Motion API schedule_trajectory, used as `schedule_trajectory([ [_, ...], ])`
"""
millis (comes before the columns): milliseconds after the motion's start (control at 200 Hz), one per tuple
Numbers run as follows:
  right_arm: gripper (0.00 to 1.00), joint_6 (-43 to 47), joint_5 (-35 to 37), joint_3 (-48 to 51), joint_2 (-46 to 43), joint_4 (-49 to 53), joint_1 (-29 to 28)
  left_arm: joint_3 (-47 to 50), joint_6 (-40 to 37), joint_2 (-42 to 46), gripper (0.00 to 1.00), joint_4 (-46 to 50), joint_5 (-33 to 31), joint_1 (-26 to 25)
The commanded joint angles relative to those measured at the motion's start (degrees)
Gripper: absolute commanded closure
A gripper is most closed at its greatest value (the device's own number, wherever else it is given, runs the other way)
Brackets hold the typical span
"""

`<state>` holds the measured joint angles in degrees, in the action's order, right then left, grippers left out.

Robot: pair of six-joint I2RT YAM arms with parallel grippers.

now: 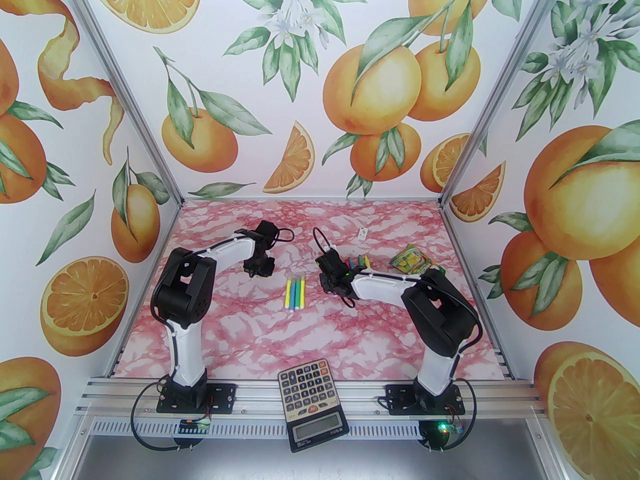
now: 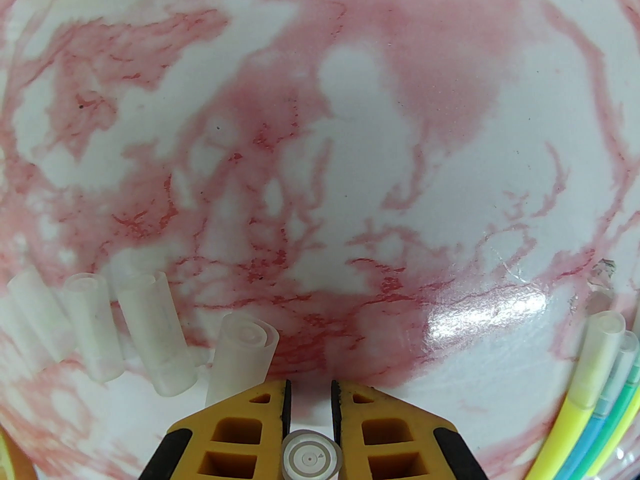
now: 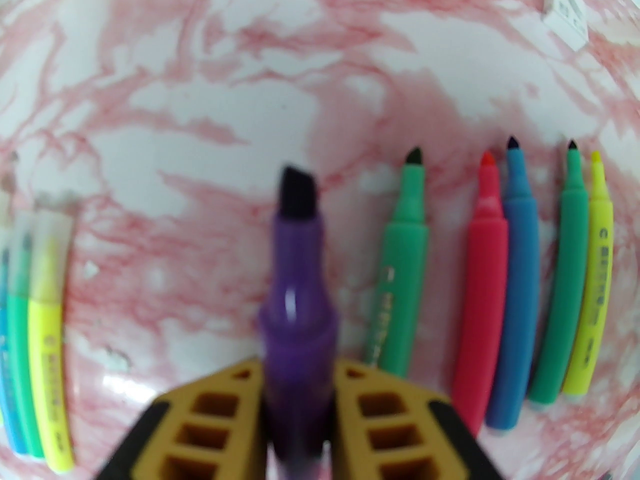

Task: Open the pen caps

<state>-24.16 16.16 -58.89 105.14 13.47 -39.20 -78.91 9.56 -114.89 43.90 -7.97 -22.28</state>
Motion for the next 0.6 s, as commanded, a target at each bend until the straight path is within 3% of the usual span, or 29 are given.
schedule_trajectory([
  [0, 0.73, -0.10, 2.00, -1.15, 0.25, 0.98, 0.08, -1.70, -0.69, 0.61, 0.77, 0.71, -0.48, -0.22],
  [210, 0.71, 0.40, 3.83, -1.39, -1.50, 2.80, -0.46, -1.51, -0.69, 2.61, 0.71, 0.74, 0.72, -0.22],
  [375, 0.63, 2.99, 7.59, -3.51, -2.79, 6.17, -3.37, -1.16, -0.17, 6.11, 0.67, 0.34, 1.47, -0.22],
  [595, 0.58, 2.24, 2.25, -3.67, -5.11, 5.73, -5.91, 1.18, 0.98, 12.78, 0.57, -2.41, 5.19, -0.13],
])
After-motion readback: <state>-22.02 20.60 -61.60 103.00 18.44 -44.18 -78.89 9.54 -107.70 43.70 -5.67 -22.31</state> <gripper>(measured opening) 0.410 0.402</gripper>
